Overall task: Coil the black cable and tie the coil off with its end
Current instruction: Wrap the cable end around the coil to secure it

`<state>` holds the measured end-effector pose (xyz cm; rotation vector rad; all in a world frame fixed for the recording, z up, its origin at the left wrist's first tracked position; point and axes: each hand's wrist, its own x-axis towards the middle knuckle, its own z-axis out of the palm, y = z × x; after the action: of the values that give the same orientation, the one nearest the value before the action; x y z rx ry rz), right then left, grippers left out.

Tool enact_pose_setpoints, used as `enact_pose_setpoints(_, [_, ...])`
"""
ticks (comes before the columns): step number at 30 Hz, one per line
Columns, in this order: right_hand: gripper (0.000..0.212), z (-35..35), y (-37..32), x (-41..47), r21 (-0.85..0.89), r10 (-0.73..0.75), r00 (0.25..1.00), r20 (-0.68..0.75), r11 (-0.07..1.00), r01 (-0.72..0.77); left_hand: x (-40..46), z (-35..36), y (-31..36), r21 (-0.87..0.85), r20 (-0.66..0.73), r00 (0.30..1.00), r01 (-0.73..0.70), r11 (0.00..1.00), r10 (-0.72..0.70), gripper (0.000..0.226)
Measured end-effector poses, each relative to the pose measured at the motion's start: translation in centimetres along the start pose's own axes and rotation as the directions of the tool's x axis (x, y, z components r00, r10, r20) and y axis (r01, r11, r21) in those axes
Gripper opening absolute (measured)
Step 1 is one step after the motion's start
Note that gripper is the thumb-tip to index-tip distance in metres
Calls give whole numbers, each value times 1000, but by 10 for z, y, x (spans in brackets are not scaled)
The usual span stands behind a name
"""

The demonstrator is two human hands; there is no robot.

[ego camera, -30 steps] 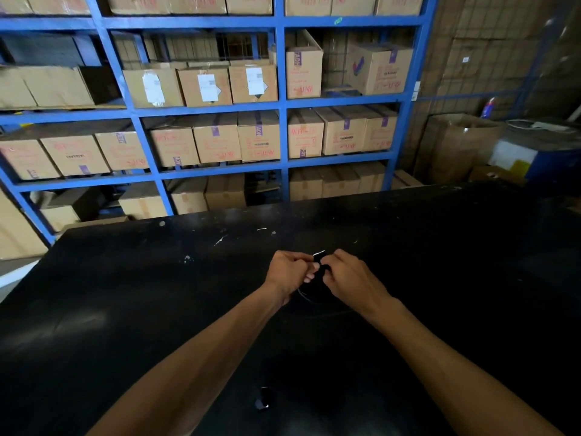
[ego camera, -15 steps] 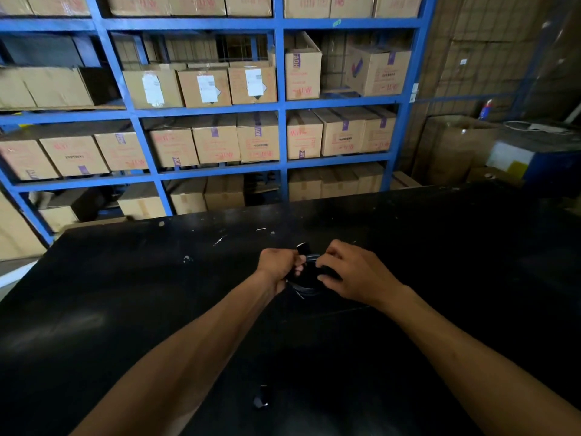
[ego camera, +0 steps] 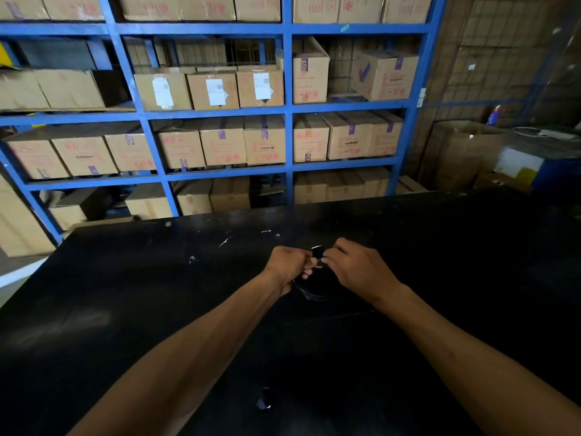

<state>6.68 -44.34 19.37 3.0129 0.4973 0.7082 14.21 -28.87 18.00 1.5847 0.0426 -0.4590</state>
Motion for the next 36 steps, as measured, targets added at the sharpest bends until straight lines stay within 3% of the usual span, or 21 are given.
enact_pose_setpoints(7, [26,-3,3,6,27,65,997,42,997,-66,-4,5,-3,161,36,992,-127,979,123,22])
enact_pose_setpoints(13, [1,-3,14,17,195,156,979,129,964,-179,0,-3,3,240,109,983,-173,955,151,29])
enact_pose_setpoints(17, [28,4,24,22,365,213,936,282,878,-310,3,-5,4,226,177,972,-193,955,155,19])
enact_pose_setpoints(20, [2,18,25,23,193,228,933,278,938,-287,6,-9,4,156,186,976,-147,977,117,24])
enact_pose_setpoints(24, [6,27,27,19,94,420,893,160,894,-438,7,-26,-2,-58,368,928,-32,998,51,25])
enact_pose_setpoints(26, [12,30,31,17,76,470,869,153,871,-484,8,-30,-3,-73,437,900,22,997,12,27])
enact_pose_setpoints(30, [24,26,29,21,133,549,824,140,814,-565,14,-25,3,-133,355,930,155,979,-99,27])
enact_pose_setpoints(32, [40,22,25,20,183,482,873,65,855,-486,14,-22,9,-123,286,945,203,971,-161,23])
enact_pose_setpoints(34, [45,12,19,14,221,272,960,-67,942,-251,12,-18,16,-137,249,950,227,964,-189,20])
enact_pose_setpoints(36, [47,4,10,7,160,40,996,-81,987,-27,9,-15,24,-177,229,953,240,954,-197,19])
